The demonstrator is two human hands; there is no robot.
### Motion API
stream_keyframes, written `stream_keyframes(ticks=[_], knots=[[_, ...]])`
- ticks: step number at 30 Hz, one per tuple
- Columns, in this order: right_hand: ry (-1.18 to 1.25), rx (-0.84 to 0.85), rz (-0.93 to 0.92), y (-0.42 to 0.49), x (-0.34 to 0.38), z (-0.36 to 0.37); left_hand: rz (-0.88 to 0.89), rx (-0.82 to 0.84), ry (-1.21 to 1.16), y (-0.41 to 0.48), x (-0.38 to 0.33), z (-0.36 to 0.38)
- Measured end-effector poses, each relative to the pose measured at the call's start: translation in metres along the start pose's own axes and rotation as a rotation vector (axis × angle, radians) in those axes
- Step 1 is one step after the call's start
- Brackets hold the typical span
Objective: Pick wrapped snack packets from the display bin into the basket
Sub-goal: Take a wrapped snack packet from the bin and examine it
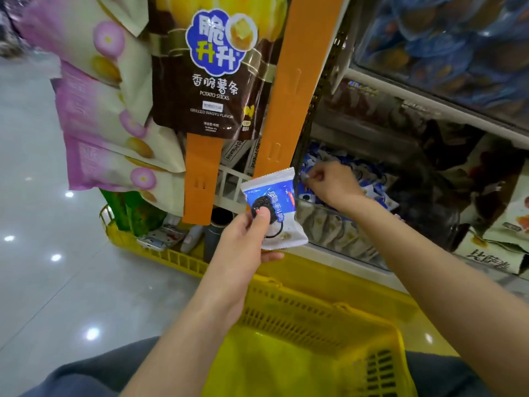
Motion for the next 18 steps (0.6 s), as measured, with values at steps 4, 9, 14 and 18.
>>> stream_keyframes(ticks=[4, 9, 14, 18], knots=[[0.184, -0.400, -0.125, -0.031, 0.011, -0.036, 0.022, -0.018, 0.034, 0.000, 0.000, -0.007], [0.474, -0.458, -0.314, -0.091, 0.035, -0.055, 0.047, -0.042, 0.048, -0.005, 0.008, -0.009], [0.645, -0.077, -0.187, -0.128, 0.043, -0.020, 0.013, 0.030, 0.000, -0.016, 0.018, 0.000], [0.764, 0.015, -0.120, -0.146, 0.043, -0.007, -0.102, 0.134, 0.035, -0.025, 0.029, 0.006]])
Point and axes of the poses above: each hand's wrist, its own y-axis towards the middle knuckle, its own z-axis out of the palm, x = y × z, the point moved 2 cm from there along y, towards the middle knuckle, and after that the axes turned 10 degrees about -z, right-handed, at the moved point
